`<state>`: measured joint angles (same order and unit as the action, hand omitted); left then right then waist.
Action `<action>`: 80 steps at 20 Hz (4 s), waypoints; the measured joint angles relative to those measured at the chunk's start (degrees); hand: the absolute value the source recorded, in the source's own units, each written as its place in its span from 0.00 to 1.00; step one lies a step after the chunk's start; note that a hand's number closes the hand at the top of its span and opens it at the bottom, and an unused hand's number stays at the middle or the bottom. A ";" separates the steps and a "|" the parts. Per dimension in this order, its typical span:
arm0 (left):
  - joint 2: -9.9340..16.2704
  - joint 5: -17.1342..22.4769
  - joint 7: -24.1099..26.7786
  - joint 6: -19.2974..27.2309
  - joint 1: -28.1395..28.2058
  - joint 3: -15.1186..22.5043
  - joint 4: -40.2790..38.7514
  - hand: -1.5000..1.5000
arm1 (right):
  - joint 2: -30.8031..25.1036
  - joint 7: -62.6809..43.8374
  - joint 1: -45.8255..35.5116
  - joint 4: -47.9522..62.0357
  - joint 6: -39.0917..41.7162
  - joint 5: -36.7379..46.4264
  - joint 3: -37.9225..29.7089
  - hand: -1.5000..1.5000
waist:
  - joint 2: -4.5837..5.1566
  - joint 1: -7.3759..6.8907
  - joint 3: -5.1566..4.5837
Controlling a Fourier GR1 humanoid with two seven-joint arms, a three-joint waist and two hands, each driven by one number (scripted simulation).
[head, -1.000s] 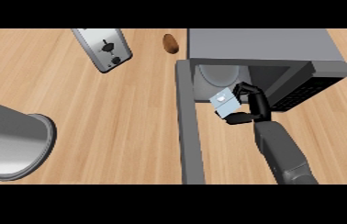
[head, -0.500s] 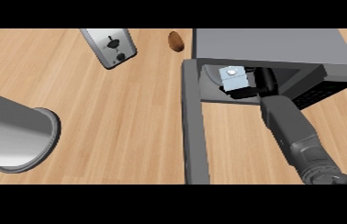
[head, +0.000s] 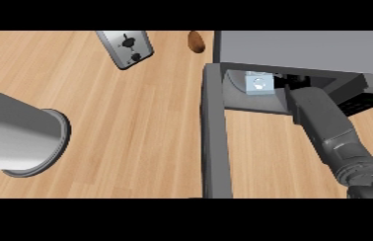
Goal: Pick up the milk, place it into the microwave and close the microwave
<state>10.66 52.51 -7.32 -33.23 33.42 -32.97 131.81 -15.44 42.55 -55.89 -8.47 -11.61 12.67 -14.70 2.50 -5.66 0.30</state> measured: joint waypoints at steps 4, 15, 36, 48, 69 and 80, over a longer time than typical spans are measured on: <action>0.98 0.18 -0.26 0.21 -1.54 0.08 -0.52 0.00 | -1.50 -1.53 -1.70 0.81 -3.24 0.39 -0.25 1.00 | 0.53 -0.84 0.01; 2.94 0.10 -0.91 0.70 -4.76 0.53 -1.32 0.00 | -2.52 -2.52 -1.79 2.83 -8.93 -1.82 -2.59 1.00 | 0.37 -2.03 -0.59; 5.28 -3.13 -1.47 0.93 -9.09 0.71 -3.28 0.00 | -6.17 -2.62 -4.14 3.82 -10.25 -2.65 -2.70 1.00 | 2.84 -5.14 0.28; 6.26 -5.23 -1.73 0.91 -11.38 1.18 -4.81 0.00 | -5.02 -2.40 -5.00 3.04 -4.93 -3.08 -2.43 0.00 | 3.05 -6.03 1.21; 5.96 -8.57 -3.22 -0.18 -13.77 5.73 -8.15 0.00 | 0.85 -5.81 -9.16 3.46 -12.26 -1.96 -0.55 0.00 | 3.12 -4.58 2.29; 2.10 -12.84 -2.44 -2.08 -12.08 9.17 -8.75 0.00 | 2.33 -5.37 -9.40 4.56 -12.79 -1.78 -0.55 0.00 | 2.09 -2.22 1.29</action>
<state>12.76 39.68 -9.77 -35.31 21.34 -23.81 123.06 -13.11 37.18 -65.29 -3.91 -24.40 10.89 -15.25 4.59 -7.89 1.59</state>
